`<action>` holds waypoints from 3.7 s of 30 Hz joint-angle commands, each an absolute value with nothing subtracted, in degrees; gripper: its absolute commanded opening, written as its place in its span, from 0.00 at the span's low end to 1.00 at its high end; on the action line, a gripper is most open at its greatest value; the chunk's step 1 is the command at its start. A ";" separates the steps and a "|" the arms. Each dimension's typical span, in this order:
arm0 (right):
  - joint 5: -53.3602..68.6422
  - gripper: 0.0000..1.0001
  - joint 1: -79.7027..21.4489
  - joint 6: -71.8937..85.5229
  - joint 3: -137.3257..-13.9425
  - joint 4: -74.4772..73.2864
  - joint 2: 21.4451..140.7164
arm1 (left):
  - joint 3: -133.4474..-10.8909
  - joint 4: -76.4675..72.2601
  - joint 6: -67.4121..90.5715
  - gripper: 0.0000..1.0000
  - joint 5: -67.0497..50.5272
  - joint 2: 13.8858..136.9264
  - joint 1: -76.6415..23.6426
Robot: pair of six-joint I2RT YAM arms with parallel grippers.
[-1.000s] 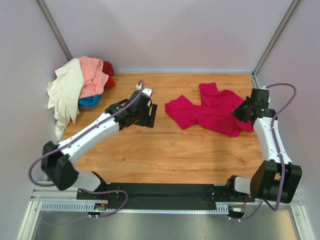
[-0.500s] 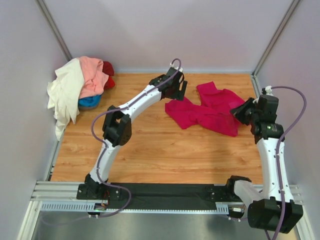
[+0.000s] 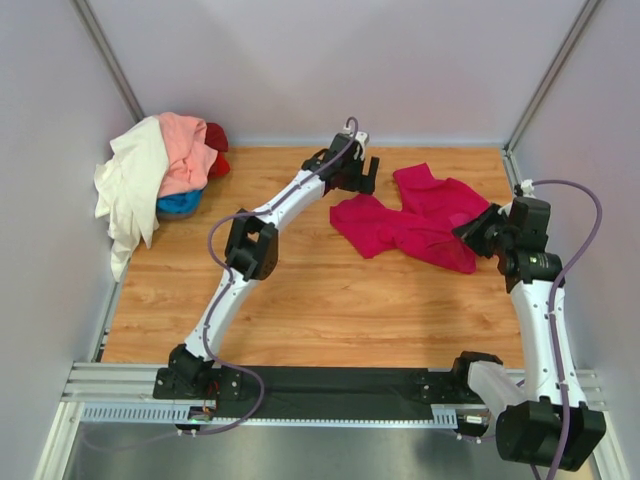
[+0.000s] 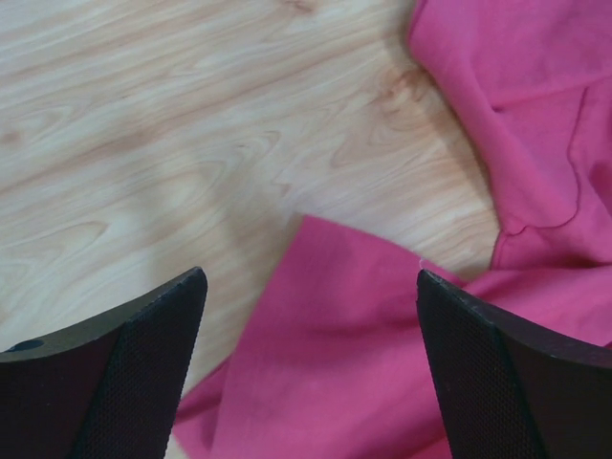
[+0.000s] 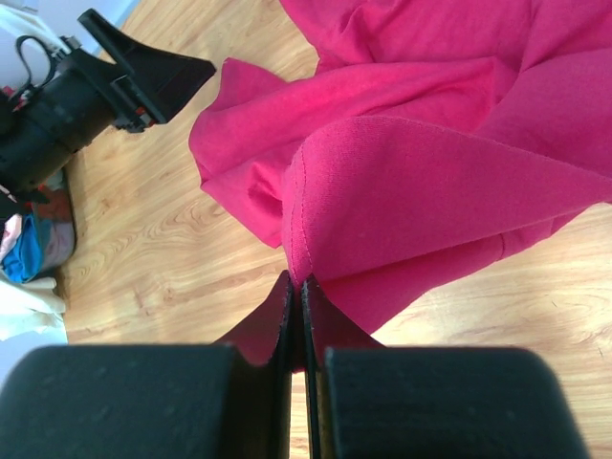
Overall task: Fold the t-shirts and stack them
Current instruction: Flatten the tshirt out
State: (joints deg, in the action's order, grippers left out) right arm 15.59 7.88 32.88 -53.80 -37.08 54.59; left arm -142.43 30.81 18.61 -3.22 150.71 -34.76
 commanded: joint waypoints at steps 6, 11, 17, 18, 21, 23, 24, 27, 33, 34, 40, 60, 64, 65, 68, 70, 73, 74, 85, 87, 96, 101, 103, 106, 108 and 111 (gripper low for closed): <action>17.58 0.00 7.03 32.17 -54.23 -34.72 54.40 | -144.67 24.61 27.24 0.88 -10.28 154.77 -34.28; 17.49 0.00 6.86 32.08 -54.67 -34.28 55.63 | -143.61 24.08 30.66 0.75 -12.65 156.61 -34.37; 16.88 0.00 6.68 31.91 -54.40 -33.66 57.13 | -144.14 22.24 31.03 0.47 -13.45 156.97 -34.54; 16.70 0.00 6.68 31.99 -54.40 -33.58 57.30 | -144.14 22.15 30.94 0.30 -13.36 156.89 -34.45; 15.56 0.00 6.68 31.73 -54.84 -33.75 57.83 | -143.53 21.97 30.59 0.00 -12.66 156.10 -34.10; 15.29 0.00 6.68 31.90 -55.19 -33.84 58.09 | -143.00 21.80 30.59 0.00 -13.35 154.35 -33.66; 15.03 0.00 6.68 32.08 -55.89 -33.84 58.27 | -141.52 21.62 30.50 0.00 -13.71 153.29 -33.23; 14.33 0.00 6.68 32.69 -58.61 -34.36 58.62 | -135.74 21.97 29.01 0.00 -12.14 145.05 -32.78; 11.26 0.00 6.68 33.22 -70.73 -37.96 58.89 | -121.24 22.24 22.77 0.00 -5.38 118.78 -32.70; 9.60 0.00 6.85 33.05 -75.36 -39.27 58.89 | -119.64 22.32 21.81 0.00 -4.67 115.26 -32.78; 2.12 0.01 8.78 30.94 -89.37 -44.73 57.05 | -110.40 25.13 15.92 0.00 -0.18 91.17 -32.96; -14.87 0.01 7.38 18.99 -113.53 -45.44 41.45 | -98.00 36.91 7.38 0.00 7.38 42.09 -33.22; -7.66 0.00 7.38 20.90 -116.11 -46.58 52.18 | -96.43 37.18 7.12 0.00 11.33 45.87 -33.22; -4.08 0.01 7.47 21.53 -115.41 -45.10 54.38 | -95.37 36.66 6.51 0.00 13.60 46.84 -33.22; 1.38 0.00 7.47 23.99 -111.01 -39.93 64.05 | -91.32 32.61 5.45 0.00 18.35 52.10 -32.87; 3.59 0.00 7.47 25.91 -109.87 -37.02 73.15 | -90.44 31.20 5.97 0.00 19.07 58.42 -31.30; 8.96 0.00 7.12 27.86 -111.26 -31.39 83.55 | -87.20 26.73 10.36 0.00 16.97 65.90 -24.19; 10.62 0.01 6.77 28.38 -114.05 -30.42 91.33 | -86.75 25.85 11.24 0.00 16.53 68.01 -20.69; 9.15 1.00 3.43 25.76 -128.88 -43.08 116.21 | -90.47 32.88 15.64 0.97 15.39 92.29 -16.79; 7.13 1.00 2.73 25.05 -123.78 -39.65 113.30 | -88.34 31.91 18.36 0.97 14.24 89.84 -16.87; 4.05 1.00 2.20 25.93 -94.51 -32.00 98.18 | -73.23 27.61 27.85 0.91 8.97 90.26 -18.19; 7.28 1.00 2.46 25.31 -88.94 -28.38 101.31 | -65.31 21.37 29.62 0.88 6.59 92.81 -21.09; 9.04 0.99 2.46 26.10 -92.27 -28.48 104.14 | -64.69 20.74 29.97 0.86 6.68 95.00 -22.85; 11.42 0.94 2.29 26.81 -99.91 -28.65 111.86 | -65.04 20.13 30.58 0.84 6.51 98.69 -23.99; 11.86 0.91 2.20 26.89 -105.35 -30.75 118.43 | -65.04 20.91 31.81 0.84 6.59 100.88 -24.34; 12.39 0.87 2.11 27.42 -116.95 -33.66 124.96 | -64.69 23.28 33.75 0.81 6.94 102.47 -24.61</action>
State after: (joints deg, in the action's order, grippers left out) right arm 10.48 2.37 26.68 -107.53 -33.36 121.38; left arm -63.90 23.64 30.63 6.90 101.82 -24.69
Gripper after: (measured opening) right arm 0.883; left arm 0.813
